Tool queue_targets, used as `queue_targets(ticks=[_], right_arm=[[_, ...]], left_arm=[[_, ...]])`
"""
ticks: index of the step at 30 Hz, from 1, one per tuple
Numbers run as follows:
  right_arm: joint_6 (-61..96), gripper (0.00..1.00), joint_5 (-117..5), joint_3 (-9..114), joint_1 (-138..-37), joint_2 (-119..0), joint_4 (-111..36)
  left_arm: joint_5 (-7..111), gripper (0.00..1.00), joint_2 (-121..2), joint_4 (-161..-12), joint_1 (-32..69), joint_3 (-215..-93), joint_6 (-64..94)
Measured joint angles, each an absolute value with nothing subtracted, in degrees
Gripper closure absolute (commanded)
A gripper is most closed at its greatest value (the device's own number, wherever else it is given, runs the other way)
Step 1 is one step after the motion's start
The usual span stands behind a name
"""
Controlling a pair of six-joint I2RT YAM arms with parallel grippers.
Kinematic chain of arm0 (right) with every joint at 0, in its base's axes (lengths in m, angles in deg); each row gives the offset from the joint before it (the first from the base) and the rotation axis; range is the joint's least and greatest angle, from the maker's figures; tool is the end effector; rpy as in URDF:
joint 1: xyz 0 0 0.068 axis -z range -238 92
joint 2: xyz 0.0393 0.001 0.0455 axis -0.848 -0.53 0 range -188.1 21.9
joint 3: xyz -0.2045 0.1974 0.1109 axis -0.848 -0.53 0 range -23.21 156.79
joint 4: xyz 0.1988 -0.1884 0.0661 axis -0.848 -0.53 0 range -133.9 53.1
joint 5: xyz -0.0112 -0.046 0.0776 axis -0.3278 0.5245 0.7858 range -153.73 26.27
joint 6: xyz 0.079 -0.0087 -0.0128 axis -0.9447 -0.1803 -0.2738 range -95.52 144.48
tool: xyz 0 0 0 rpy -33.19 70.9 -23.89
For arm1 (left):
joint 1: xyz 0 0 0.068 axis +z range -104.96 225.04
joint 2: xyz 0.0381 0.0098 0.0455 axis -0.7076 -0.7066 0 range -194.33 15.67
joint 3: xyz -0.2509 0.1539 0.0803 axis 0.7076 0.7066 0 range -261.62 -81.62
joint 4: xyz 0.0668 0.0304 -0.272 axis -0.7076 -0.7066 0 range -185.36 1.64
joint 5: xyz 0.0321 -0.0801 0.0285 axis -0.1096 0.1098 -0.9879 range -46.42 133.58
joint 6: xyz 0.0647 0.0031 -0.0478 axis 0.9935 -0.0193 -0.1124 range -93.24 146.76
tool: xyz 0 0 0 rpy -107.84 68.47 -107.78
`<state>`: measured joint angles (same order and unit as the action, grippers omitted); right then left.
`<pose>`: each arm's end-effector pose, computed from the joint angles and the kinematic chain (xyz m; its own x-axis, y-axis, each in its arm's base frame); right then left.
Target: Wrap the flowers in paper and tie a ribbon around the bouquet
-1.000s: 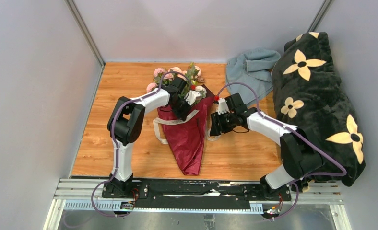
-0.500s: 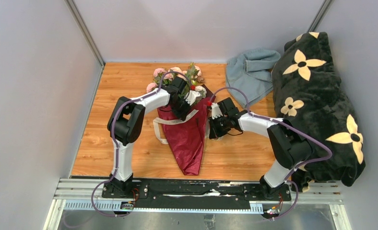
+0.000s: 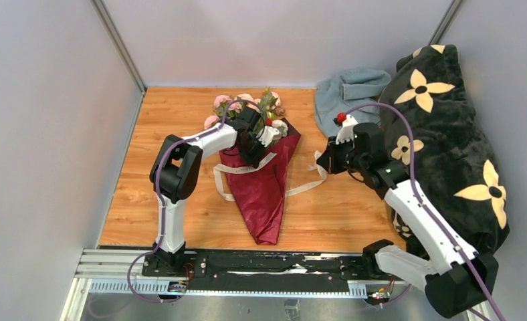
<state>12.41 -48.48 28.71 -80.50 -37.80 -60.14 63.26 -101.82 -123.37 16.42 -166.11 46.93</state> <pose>0.2362 0.1176 0.3208 -0.5863 -0.0245 -0.8097 -0.4651 0.8285 0.3117 0.3975 -0.2437 0.1530 -0.5703 0.6811 -0.4592 0.8079 0.5660 -0.1640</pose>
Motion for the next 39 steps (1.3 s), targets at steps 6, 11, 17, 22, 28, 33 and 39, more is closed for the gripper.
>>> queue_targets(ticks=[6,11,17,22,28,33,39], right_arm=[[11.71,1.0,-35.24,33.41,-82.62,-34.85,-50.9],[7.99,1.0,-27.87,38.94,-89.61,-40.86,-35.34],[-6.52,1.0,-26.52,35.88,-92.63,-58.43,-8.56],[-14.83,1.0,-30.63,24.47,-92.87,-64.29,2.43],[-16.73,1.0,-34.43,21.82,-94.38,-72.29,5.67],[-15.48,1.0,-35.96,25.04,-94.4,-80.88,1.91],[-11.92,1.0,-35.59,34.63,-94.38,-87.65,-5.76]], left_arm=[[63.22,0.93,-101.82,-123.34,16.42,-166.11,46.93],[62.95,0.93,-101.82,-123.32,16.42,-166.11,46.9],[63.85,0.93,-101.89,-123.45,16.59,-166.15,46.64],[67.35,0.94,-102.65,-124.22,18.87,-167.22,44.24],[71.96,0.94,-103.37,-124.53,23.85,-169.34,40.35],[73.97,0.96,-102.02,-124.72,27.35,-171.11,38.47],[76.48,1.0,-92.25,-126.43,29.73,-171.18,38.31]])
